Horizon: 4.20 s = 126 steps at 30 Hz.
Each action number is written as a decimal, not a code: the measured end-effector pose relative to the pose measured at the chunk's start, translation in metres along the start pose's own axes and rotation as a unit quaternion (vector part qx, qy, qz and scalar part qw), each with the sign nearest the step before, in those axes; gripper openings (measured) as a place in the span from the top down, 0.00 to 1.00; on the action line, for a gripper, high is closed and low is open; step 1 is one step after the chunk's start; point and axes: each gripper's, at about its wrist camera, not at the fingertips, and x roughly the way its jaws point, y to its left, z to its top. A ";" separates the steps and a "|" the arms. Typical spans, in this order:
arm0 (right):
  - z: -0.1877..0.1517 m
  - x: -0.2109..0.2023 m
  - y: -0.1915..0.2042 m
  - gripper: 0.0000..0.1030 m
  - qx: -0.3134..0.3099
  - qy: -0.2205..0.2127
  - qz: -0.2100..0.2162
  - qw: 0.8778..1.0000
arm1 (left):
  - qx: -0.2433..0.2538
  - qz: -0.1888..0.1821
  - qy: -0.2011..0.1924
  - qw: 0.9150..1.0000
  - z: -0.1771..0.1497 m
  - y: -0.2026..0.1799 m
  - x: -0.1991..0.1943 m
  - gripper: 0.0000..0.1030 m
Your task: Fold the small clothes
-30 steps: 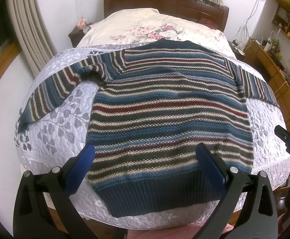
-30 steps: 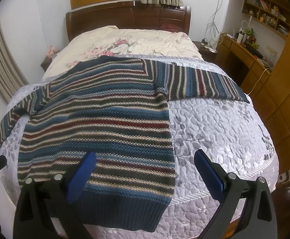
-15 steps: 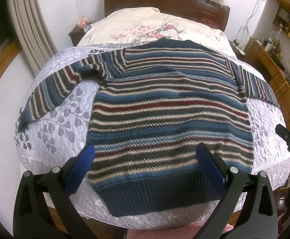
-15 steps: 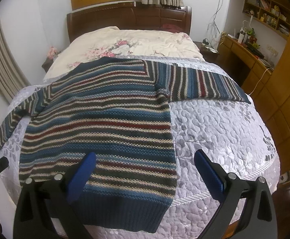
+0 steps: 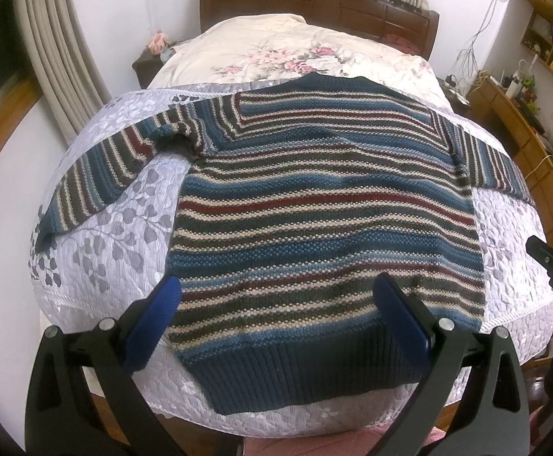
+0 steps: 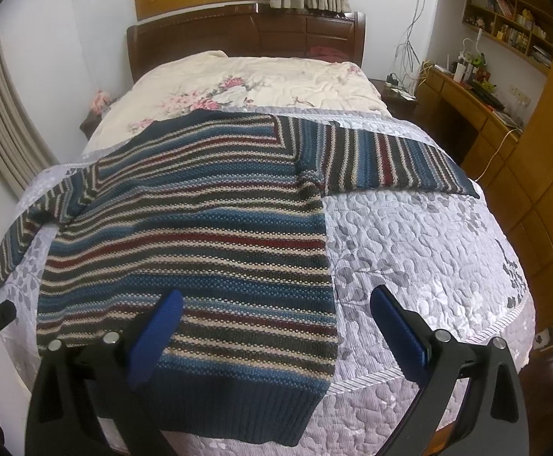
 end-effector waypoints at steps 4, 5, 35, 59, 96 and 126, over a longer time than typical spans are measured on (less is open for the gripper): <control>0.000 0.000 0.000 0.04 0.001 0.001 0.001 1.000 | 0.000 0.000 0.000 1.000 0.000 0.000 0.000 0.03; 0.000 0.000 0.000 0.04 0.001 0.001 0.001 1.000 | 0.000 0.000 0.001 1.000 0.000 0.000 0.001 0.03; 0.076 0.152 -0.143 0.04 0.101 0.086 -0.015 0.991 | -0.002 -0.009 -0.005 1.000 0.063 -0.042 0.103 0.03; 0.140 0.264 -0.395 0.44 0.332 0.099 0.053 0.937 | -0.006 -0.042 -0.002 0.999 0.140 -0.100 0.172 0.03; 0.171 0.184 -0.056 0.87 0.017 0.015 0.241 0.970 | -0.070 0.001 -0.013 0.997 0.123 -0.019 0.157 0.03; 0.085 0.163 -0.149 0.60 0.056 0.044 0.216 0.974 | 0.056 -0.159 0.109 0.980 0.186 -0.246 0.242 0.03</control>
